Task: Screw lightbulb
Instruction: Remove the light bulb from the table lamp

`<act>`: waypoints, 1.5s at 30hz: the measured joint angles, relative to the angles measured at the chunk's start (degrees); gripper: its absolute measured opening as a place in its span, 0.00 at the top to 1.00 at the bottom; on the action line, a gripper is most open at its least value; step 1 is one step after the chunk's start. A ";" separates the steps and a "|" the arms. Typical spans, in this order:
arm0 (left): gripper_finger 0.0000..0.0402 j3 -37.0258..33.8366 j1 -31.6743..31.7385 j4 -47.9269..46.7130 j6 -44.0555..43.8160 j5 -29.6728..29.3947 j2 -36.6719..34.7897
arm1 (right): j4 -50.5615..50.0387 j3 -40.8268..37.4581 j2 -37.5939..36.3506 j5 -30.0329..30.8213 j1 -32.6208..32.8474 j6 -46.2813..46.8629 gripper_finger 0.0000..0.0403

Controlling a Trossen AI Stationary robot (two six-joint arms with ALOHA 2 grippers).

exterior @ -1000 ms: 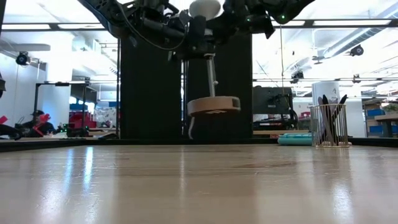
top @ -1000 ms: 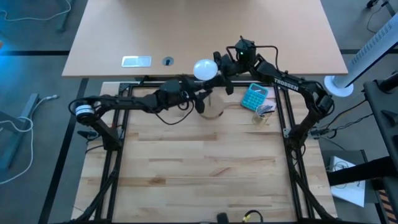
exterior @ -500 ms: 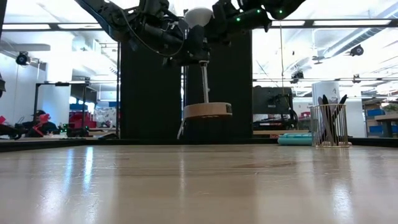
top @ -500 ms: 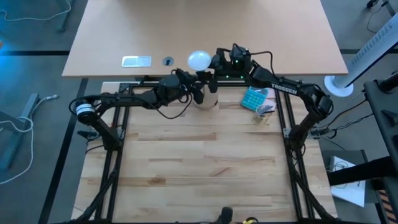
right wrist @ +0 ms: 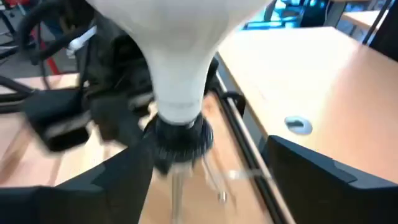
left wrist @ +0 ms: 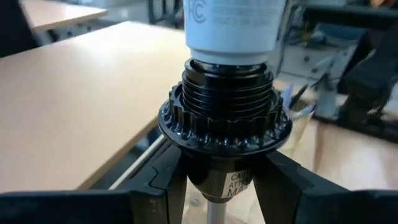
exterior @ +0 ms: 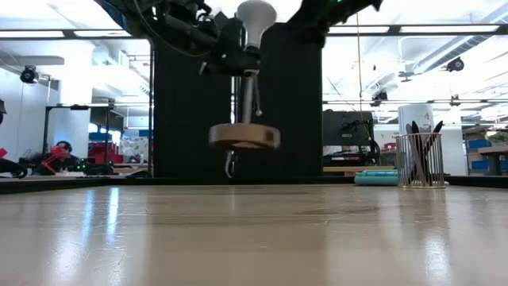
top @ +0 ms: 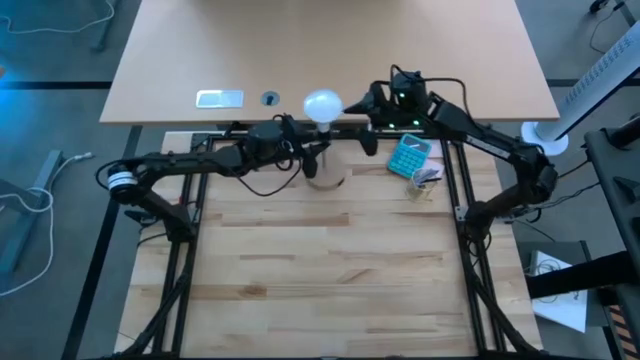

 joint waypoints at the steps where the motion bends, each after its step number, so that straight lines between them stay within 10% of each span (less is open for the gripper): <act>1: 0.66 0.00 0.00 -2.42 0.41 -0.81 -1.10 | -0.86 -0.62 -0.91 -0.04 0.04 0.53 0.23; 8: 0.66 -1.52 -0.20 -5.93 0.81 -3.47 -6.32 | 1.14 -6.59 -4.22 -0.15 1.12 3.69 0.28; 16: 0.66 -14.99 -1.31 20.58 -1.81 3.41 -6.07 | 3.52 -10.82 -4.61 1.19 2.08 7.15 0.32; 33: 0.65 -23.81 -3.69 34.73 -1.14 2.43 3.33 | 19.30 -18.02 -4.85 5.07 8.67 6.87 0.31; 40: 0.37 -24.11 -4.43 34.35 0.23 2.43 3.80 | 37.03 -27.75 -4.70 7.86 11.99 10.92 0.28; 45: 0.35 -23.89 -4.49 33.76 0.18 2.32 3.93 | 45.73 -30.67 -1.07 11.99 14.03 9.66 0.29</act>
